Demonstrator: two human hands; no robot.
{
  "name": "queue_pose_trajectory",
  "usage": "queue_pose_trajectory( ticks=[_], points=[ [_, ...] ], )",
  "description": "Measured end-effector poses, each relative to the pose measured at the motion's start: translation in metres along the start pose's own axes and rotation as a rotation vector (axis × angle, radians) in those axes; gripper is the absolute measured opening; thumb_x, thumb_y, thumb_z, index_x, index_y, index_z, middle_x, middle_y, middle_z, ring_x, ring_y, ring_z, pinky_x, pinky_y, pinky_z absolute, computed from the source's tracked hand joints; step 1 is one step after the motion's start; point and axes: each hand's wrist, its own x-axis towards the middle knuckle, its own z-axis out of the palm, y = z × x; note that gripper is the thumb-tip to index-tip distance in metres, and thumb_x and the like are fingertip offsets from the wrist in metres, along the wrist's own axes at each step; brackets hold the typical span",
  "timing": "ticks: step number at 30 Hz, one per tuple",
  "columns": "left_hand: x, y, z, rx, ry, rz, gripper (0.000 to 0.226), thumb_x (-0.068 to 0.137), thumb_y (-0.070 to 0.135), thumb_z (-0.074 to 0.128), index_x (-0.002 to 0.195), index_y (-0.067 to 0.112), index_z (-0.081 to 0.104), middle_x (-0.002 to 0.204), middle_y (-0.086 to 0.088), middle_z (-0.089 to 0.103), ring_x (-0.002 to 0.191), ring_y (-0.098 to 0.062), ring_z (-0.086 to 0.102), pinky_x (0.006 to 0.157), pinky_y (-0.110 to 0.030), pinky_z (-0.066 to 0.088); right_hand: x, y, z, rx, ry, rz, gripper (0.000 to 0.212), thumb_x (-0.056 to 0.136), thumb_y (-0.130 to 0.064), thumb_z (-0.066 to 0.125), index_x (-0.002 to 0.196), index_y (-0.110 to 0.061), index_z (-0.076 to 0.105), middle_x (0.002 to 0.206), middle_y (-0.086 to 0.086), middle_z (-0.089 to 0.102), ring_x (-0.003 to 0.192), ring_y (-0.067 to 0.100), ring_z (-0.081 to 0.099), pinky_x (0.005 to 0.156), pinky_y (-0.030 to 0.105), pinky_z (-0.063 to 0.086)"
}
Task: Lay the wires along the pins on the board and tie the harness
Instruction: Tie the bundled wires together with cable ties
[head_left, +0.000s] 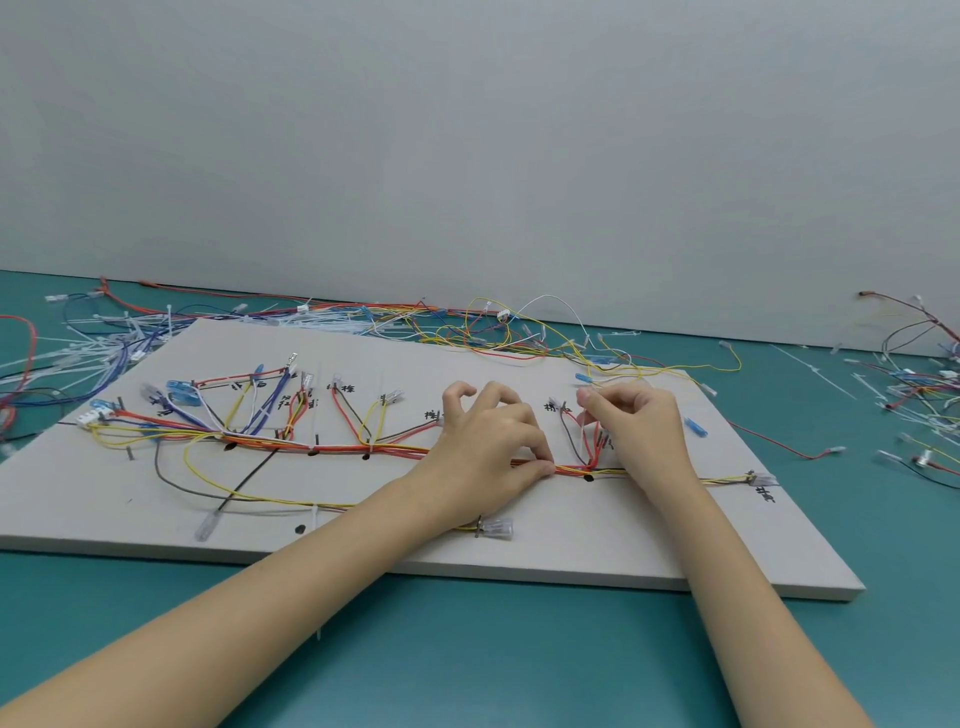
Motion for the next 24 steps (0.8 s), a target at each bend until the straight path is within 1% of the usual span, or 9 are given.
queue_pose_trajectory(
  ticks=[4,8,11,14,16,18,20,22,24],
  points=[
    [0.001,0.0,0.0,0.019,-0.047,0.003,0.021,0.091,0.05,0.056,0.091,0.033,0.068,0.1,0.018,0.059,0.119,-0.007,0.035,0.096,-0.037,0.008,-0.003,0.0,0.001,-0.047,-0.029,-0.02,0.022,0.086,-0.02,0.072,0.064,-0.015,0.072,0.06,-0.004,0.065,0.056,0.002,0.053,0.061,0.02,0.042],
    [0.001,0.002,-0.001,0.0,-0.062,-0.024,0.02,0.089,0.052,0.057,0.09,0.036,0.07,0.101,0.02,0.059,0.119,-0.005,0.035,0.096,-0.037,0.006,-0.004,0.001,0.001,-0.083,-0.073,-0.002,0.019,0.082,-0.022,0.075,0.066,-0.012,0.074,0.056,0.002,0.058,0.054,0.007,0.045,0.059,0.026,0.038],
    [0.002,0.002,-0.01,-0.022,-0.063,-0.039,0.018,0.086,0.054,0.061,0.088,0.04,0.073,0.103,0.024,0.061,0.125,-0.003,0.032,0.101,-0.039,0.001,-0.005,0.001,0.001,-0.137,-0.096,0.006,0.015,0.08,-0.021,0.076,0.066,-0.015,0.075,0.067,0.012,0.065,0.066,0.014,0.051,0.064,0.029,0.04],
    [0.003,0.006,-0.018,0.093,-0.013,0.038,0.017,0.086,0.05,0.061,0.091,0.04,0.074,0.111,0.022,0.06,0.135,-0.005,0.028,0.107,-0.044,-0.006,-0.003,0.002,0.001,-0.181,-0.091,0.011,0.015,0.08,-0.022,0.076,0.066,-0.017,0.075,0.069,0.004,0.065,0.079,0.016,0.056,0.067,0.027,0.04],
    [0.002,0.015,-0.021,0.113,0.02,0.125,0.015,0.087,0.042,0.061,0.092,0.038,0.074,0.112,0.019,0.061,0.136,-0.008,0.032,0.107,-0.043,-0.006,-0.002,0.002,0.001,-0.201,-0.084,0.002,0.016,0.079,-0.02,0.075,0.063,-0.016,0.075,0.069,0.006,0.067,0.082,0.02,0.058,0.07,0.031,0.044],
    [0.001,0.024,-0.021,0.102,0.009,0.223,0.016,0.088,0.04,0.06,0.093,0.035,0.074,0.109,0.016,0.063,0.129,-0.009,0.039,0.107,-0.042,0.0,-0.003,0.002,0.001,-0.222,-0.086,-0.006,0.022,0.077,-0.016,0.073,0.055,-0.02,0.071,0.066,0.007,0.067,0.084,0.024,0.059,0.074,0.037,0.047],
    [0.0,0.033,-0.018,0.053,-0.074,0.257,0.023,0.09,0.045,0.058,0.096,0.031,0.074,0.104,0.014,0.062,0.113,-0.008,0.045,0.103,-0.036,0.014,-0.003,0.002,0.001,-0.239,-0.087,0.009,0.025,0.078,-0.016,0.072,0.055,-0.022,0.069,0.067,0.006,0.067,0.087,0.026,0.058,0.077,0.04,0.048],
    [-0.002,0.039,-0.013,-0.074,-0.166,0.193,0.026,0.09,0.046,0.059,0.098,0.026,0.074,0.095,0.01,0.057,0.091,-0.009,0.044,0.089,-0.03,0.03,-0.003,0.003,0.001,-0.251,-0.097,0.025,0.021,0.081,-0.02,0.073,0.061,-0.016,0.073,0.068,0.008,0.068,0.087,0.026,0.057,0.076,0.038,0.047],
    [-0.003,0.04,-0.009,-0.243,-0.203,0.09,0.025,0.089,0.04,0.065,0.099,0.019,0.074,0.089,0.01,0.048,0.079,-0.006,0.041,0.075,-0.025,0.034,-0.003,0.003,0.002,-0.251,-0.106,0.025,0.02,0.081,-0.022,0.073,0.064,-0.012,0.074,0.067,0.012,0.067,0.076,0.021,0.054,0.068,0.032,0.044]
  ],
)
